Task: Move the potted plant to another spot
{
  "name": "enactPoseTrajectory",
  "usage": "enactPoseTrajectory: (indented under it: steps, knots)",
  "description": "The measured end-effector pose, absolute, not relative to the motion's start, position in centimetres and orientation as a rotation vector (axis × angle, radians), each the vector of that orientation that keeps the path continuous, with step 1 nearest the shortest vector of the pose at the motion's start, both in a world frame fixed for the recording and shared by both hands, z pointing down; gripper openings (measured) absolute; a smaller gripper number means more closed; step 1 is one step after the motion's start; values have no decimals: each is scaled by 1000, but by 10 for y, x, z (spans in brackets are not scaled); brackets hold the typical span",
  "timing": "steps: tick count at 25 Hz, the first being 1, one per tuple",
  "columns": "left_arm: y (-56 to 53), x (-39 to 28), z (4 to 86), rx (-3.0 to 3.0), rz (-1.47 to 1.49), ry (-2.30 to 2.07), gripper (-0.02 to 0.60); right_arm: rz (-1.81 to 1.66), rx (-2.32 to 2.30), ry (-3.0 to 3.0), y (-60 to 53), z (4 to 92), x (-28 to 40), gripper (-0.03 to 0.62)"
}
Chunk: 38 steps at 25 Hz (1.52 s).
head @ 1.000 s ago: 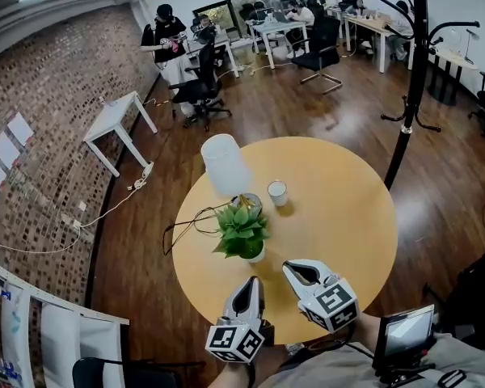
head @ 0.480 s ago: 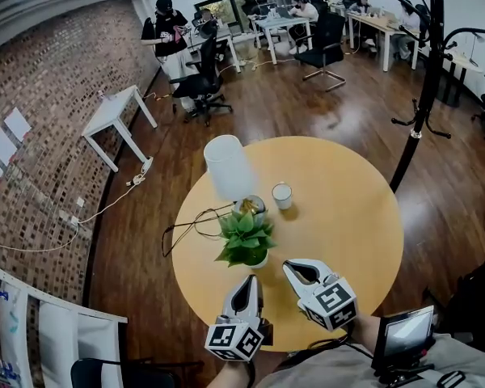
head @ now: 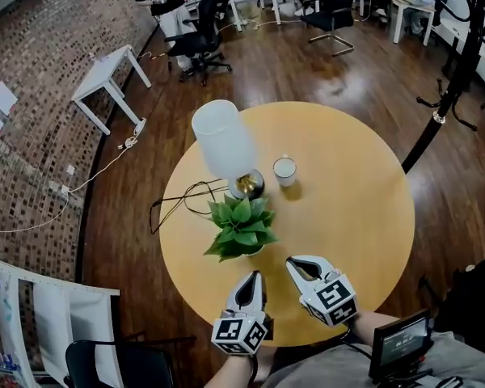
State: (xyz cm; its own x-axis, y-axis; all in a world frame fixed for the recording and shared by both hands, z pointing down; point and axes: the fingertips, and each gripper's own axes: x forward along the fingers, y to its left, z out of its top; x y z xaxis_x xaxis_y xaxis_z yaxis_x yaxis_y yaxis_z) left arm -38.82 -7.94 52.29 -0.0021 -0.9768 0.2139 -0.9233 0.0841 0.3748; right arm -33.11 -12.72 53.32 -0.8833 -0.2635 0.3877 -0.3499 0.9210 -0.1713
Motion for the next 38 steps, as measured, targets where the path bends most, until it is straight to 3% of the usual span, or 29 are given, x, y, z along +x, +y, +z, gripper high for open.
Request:
enactPoseTrajectory:
  steps: [9,19,22,25,28,32,38]
  knots:
    - [-90,-392,617,1742,-104,-1871,0,425,380,-2583,-132,627,-342,8]
    - [-103,-406,648,1759,-61,-1857,6,441,343,-2559,-136,659,-358,9]
    - [-105,-410,654,1764,-53,-1844,92,446,314,-2567,-137,662,-366,29]
    - [-107,-418,664,1775,-13,-1862,232,451,283,-2570,-138,667,-374,168]
    - [-110,-431,670,1809,12,-1893,318,433,296,-2581,-143,669,-379,217]
    - [-119,-446,675,1876,31,-1880,396,419,306,-2589,-153,673,-383,267]
    - [-137,-458,680,2022,137,-1838,443,406,320,-2591,-167,678,-391,278]
